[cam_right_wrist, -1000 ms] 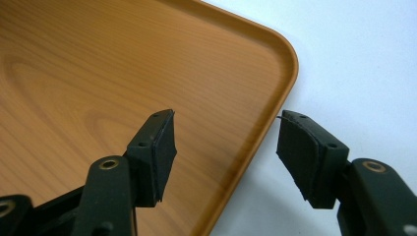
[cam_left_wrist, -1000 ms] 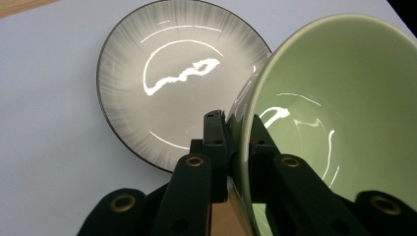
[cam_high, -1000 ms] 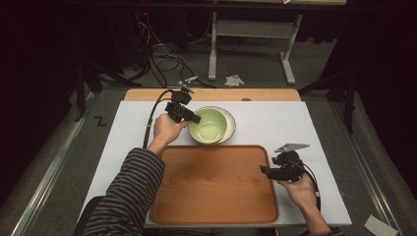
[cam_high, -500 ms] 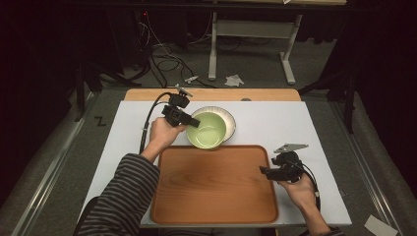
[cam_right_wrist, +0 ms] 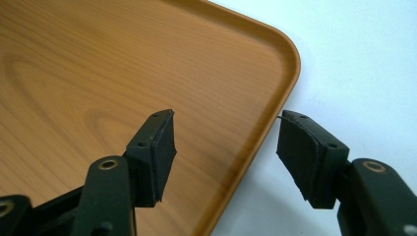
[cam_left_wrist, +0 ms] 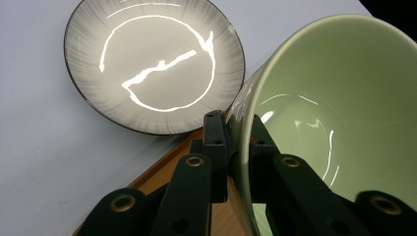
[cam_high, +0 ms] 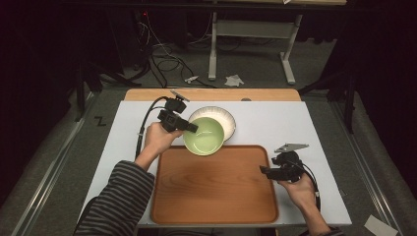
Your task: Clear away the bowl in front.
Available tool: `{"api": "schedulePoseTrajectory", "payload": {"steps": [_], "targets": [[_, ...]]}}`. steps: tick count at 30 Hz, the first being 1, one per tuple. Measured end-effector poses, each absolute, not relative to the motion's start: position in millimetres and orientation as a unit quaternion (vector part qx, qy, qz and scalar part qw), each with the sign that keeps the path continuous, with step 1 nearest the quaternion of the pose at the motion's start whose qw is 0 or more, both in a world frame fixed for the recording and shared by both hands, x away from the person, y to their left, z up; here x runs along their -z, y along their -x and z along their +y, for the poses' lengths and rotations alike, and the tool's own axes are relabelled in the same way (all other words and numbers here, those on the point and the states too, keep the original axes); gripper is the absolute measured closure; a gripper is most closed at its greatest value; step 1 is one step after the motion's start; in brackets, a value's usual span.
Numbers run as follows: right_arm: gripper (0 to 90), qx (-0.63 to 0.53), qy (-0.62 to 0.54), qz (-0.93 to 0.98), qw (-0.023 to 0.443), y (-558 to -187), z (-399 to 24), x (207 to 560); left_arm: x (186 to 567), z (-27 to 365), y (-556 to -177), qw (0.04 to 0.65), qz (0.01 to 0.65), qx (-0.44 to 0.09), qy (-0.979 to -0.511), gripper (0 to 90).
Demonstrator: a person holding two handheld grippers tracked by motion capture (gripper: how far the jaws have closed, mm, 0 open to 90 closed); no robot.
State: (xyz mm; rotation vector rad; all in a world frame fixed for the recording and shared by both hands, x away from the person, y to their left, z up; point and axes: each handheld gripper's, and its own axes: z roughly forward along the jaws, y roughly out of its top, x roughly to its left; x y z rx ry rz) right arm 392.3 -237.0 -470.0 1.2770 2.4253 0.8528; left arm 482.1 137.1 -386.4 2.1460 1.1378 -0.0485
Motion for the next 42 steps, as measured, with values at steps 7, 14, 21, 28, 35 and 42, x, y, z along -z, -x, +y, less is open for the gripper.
{"api": "schedulePoseTrajectory", "payload": {"steps": [7,14,21,28,35,42], "targets": [[41.0,-0.297,-0.444,0.835,0.135,-392,-238,470,386,140,-474,0.356,0.437,0.008,-0.826,83.6],[41.0,-0.296,-0.442,0.836,0.136,-392,-238,470,387,143,-466,0.359,0.431,0.012,-0.828,83.5],[41.0,-0.296,-0.441,0.836,0.136,-391,-237,470,392,146,-458,0.364,0.429,0.022,-0.826,83.5],[41.0,-0.293,-0.441,0.837,0.134,-391,-237,471,400,150,-447,0.369,0.431,0.035,-0.823,83.4],[41.0,-0.294,-0.442,0.837,0.134,-391,-237,471,405,154,-440,0.371,0.429,0.044,-0.823,83.5],[41.0,-0.295,-0.443,0.836,0.134,-392,-237,471,413,150,-435,0.369,0.426,0.052,-0.825,83.4]]}}
